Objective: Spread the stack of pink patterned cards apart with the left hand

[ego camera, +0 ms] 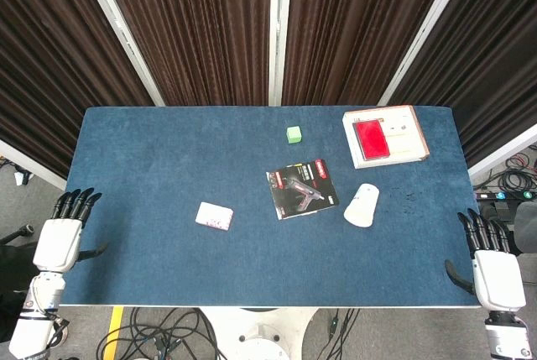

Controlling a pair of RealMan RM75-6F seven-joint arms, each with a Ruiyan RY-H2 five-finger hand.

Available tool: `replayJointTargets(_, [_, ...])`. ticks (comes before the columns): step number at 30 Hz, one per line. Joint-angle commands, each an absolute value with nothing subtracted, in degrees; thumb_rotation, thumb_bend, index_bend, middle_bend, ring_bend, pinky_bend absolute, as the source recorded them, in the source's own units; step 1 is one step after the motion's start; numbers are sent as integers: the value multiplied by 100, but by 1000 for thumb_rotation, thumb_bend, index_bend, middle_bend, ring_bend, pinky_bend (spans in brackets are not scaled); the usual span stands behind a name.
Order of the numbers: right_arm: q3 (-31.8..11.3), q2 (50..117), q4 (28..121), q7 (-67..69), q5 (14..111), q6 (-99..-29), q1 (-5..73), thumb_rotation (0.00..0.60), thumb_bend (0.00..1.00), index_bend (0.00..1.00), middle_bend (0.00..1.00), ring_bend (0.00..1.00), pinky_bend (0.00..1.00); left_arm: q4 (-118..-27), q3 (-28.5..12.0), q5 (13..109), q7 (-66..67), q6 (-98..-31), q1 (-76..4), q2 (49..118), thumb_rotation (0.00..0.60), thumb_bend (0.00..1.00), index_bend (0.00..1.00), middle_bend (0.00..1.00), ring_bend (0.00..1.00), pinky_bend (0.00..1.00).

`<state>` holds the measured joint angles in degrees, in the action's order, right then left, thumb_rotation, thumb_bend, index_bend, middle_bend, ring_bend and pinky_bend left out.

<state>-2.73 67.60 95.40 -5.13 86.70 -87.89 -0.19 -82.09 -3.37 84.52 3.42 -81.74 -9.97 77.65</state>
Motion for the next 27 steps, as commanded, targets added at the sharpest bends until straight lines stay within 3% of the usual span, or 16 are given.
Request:
replayJointTargets(1, [-280, 6752, 9538, -486, 8657, -8789, -17, 600, 225, 0, 0, 0, 0, -8239, -339, 8463, 371, -8168, -1011, 7751, 600, 15, 115, 76, 21, 70])
replayJointTargets(12, [-325, 6718, 9554, -359, 8585, -8810, -26, 600, 225, 0, 0, 0, 0, -8524, -281, 8720, 371, -8013, -1197, 7548, 600, 15, 115, 76, 21, 70])
replayJointTargets(18, [-308, 6701, 9535, -427, 8555, -8741, -6, 600, 225, 0, 0, 0, 0, -8903, -103, 9003, 273, -7484, -1518, 7296, 600, 15, 116, 77, 21, 79])
replayJointTargets(27, [-360, 6673, 9523, -372, 8526, -8727, 32, 600, 226, 0, 0, 0, 0, -8783, -140, 9002, 1169, -6650, -2114, 7707, 600, 16, 116, 105, 21, 86])
